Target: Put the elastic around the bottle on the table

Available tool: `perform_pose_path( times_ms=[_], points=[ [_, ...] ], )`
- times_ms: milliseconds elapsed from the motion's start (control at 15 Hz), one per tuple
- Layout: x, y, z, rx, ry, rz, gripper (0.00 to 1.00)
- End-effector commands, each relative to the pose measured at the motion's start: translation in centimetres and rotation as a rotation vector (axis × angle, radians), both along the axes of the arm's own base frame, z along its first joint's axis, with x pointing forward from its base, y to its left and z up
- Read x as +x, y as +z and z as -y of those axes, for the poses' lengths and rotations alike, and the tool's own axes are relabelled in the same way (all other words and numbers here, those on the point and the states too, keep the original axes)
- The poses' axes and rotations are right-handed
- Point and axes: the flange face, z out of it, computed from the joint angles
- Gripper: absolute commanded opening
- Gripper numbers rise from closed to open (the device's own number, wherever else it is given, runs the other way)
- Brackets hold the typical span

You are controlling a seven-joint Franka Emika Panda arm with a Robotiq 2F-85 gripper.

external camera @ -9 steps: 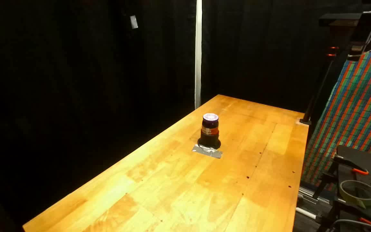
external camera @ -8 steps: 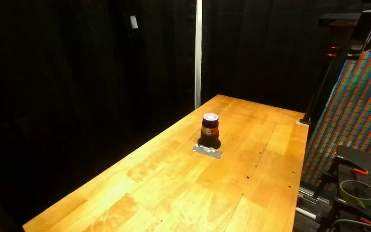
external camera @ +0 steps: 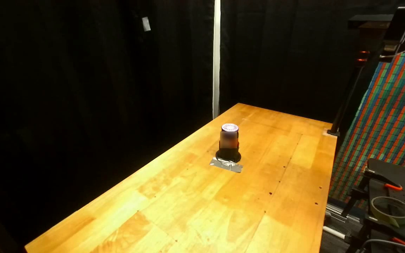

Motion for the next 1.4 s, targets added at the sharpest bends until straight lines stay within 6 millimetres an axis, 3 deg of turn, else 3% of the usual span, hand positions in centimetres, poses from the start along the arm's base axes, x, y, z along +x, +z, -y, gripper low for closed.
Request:
perform_pose_path(
  times_ms=[0,200,333,600,1000,1333],
  points=[
    [1.1,0.6,-0.4,-0.006,0.01,-0.007,1.0],
    [6.5,2.2,-2.1,-0.012,0.061,-0.059,1.0],
    [8.8,2.7,-3.3,-0.014,0.094,-0.1,1.0],
    [15.4,1.8,-5.9,-0.01,0.138,-0.15,1.0],
    [26.8,-3.0,-8.1,-0.054,0.097,-0.117,1.0],
    [35.4,-8.5,-7.9,-0.007,0.079,-0.091,1.0]
  ],
)
